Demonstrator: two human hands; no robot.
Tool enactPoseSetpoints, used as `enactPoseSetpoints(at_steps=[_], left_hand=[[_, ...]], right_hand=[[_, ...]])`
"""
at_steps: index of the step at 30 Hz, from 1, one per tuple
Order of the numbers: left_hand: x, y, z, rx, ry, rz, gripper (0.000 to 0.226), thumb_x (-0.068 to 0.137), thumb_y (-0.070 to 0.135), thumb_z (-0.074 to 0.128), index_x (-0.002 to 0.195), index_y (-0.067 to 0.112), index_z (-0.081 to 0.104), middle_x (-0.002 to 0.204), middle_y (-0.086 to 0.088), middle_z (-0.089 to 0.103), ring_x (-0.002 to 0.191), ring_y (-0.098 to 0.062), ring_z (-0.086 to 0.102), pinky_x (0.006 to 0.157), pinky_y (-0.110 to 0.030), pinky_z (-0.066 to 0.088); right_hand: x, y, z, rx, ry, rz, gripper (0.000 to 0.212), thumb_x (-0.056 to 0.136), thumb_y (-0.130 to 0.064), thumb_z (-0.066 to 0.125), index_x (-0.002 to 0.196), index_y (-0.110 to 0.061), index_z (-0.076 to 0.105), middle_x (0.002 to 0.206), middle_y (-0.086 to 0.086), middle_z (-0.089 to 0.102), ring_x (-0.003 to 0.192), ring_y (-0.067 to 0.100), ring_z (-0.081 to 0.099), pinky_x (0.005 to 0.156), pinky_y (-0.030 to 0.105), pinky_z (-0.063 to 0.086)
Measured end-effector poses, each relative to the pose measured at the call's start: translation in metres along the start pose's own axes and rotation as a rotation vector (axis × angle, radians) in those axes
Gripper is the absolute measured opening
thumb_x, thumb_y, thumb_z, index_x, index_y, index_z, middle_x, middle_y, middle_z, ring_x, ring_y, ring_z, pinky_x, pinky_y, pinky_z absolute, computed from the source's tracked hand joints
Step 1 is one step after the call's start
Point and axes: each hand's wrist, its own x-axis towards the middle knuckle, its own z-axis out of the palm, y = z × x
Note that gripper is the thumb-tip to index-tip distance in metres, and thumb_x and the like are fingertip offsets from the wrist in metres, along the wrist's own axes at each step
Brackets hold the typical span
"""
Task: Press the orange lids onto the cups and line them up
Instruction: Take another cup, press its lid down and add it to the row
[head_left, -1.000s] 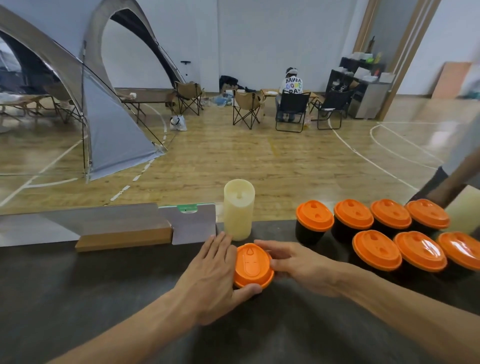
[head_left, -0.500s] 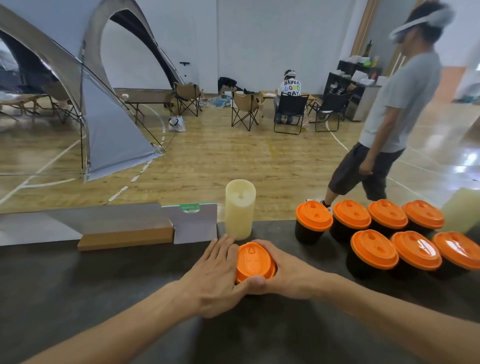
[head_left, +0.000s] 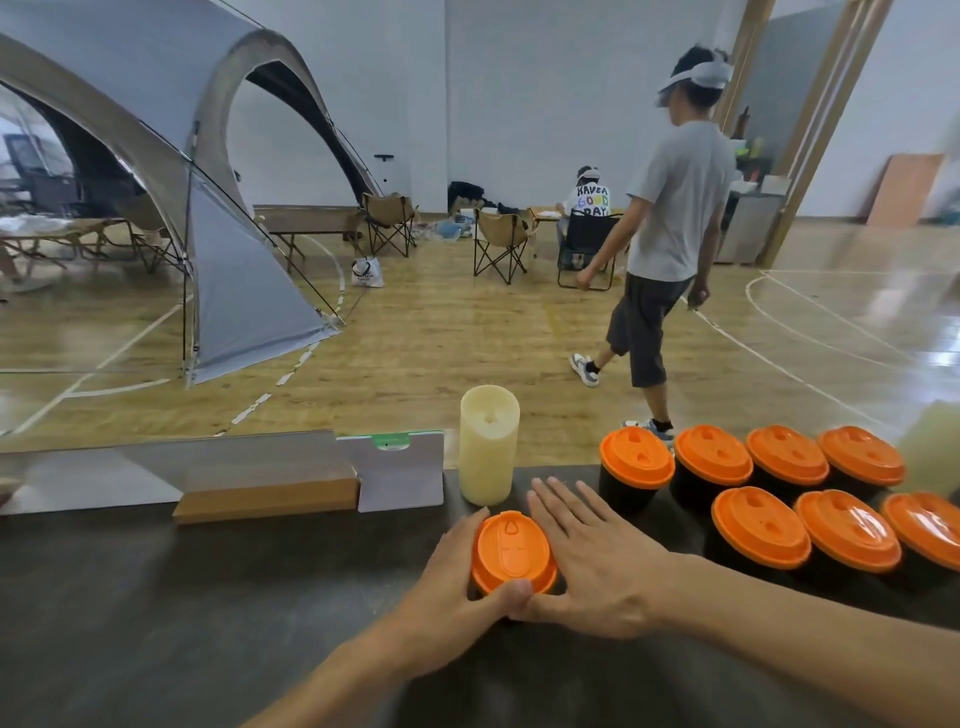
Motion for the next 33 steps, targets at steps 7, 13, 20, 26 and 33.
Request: enactPoseSetpoints(at_steps=[7, 13, 20, 26, 33], left_hand=[[-0.005, -0.005, 0.007, -0.290, 0.030, 0.011, 0.100, 0.062, 0.080, 0.074, 0.140, 0.067, 0.012, 0.148, 0.031, 0.031, 0.137, -0.002, 0.036, 0.117, -0.041, 0.034], [-0.009, 0.005, 0.011, -0.535, 0.055, -0.059, 0.109, 0.057, 0.067, 0.084, 0.145, 0.058, 0.020, 0.146, 0.026, 0.035, 0.137, -0.007, 0.034, 0.120, -0.047, 0.025], [-0.007, 0.001, -0.008, -0.346, 0.108, 0.079, 0.041, 0.099, 0.028, 0.056, 0.136, 0.045, 0.048, 0.132, 0.028, 0.058, 0.125, 0.006, 0.049, 0.112, -0.028, 0.038], [0.022, 0.011, -0.049, 0.017, 0.010, 0.166, 0.016, 0.101, 0.029, 0.055, 0.103, 0.037, 0.068, 0.099, 0.021, 0.071, 0.095, 0.000, 0.067, 0.082, -0.023, 0.055], [0.060, 0.036, -0.070, 0.148, -0.150, 0.090, 0.034, 0.093, 0.043, 0.066, 0.068, 0.022, 0.055, 0.077, -0.003, 0.070, 0.078, -0.019, 0.070, 0.076, -0.038, 0.061]], right_hand=[[0.003, 0.002, -0.013, 0.011, -0.122, -0.024, 0.118, 0.080, -0.090, 0.029, 0.152, -0.015, -0.028, 0.160, 0.003, -0.032, 0.145, 0.017, -0.031, 0.118, 0.037, -0.018], [0.005, 0.003, -0.019, 0.000, -0.192, -0.043, 0.116, 0.084, -0.086, 0.033, 0.152, -0.016, -0.028, 0.161, 0.004, -0.031, 0.146, 0.017, -0.030, 0.121, 0.040, -0.014], [0.006, 0.005, -0.022, -0.028, -0.200, -0.060, 0.113, 0.085, -0.086, 0.033, 0.153, -0.017, -0.027, 0.162, 0.003, -0.028, 0.147, 0.017, -0.028, 0.121, 0.041, -0.013], [0.003, 0.005, -0.022, -0.067, -0.167, -0.069, 0.113, 0.085, -0.086, 0.032, 0.153, -0.017, -0.026, 0.161, 0.003, -0.030, 0.145, 0.017, -0.030, 0.121, 0.038, -0.013], [0.002, 0.003, -0.022, -0.073, -0.153, -0.064, 0.114, 0.085, -0.085, 0.032, 0.153, -0.015, -0.025, 0.161, 0.005, -0.029, 0.146, 0.018, -0.029, 0.119, 0.036, -0.015]])
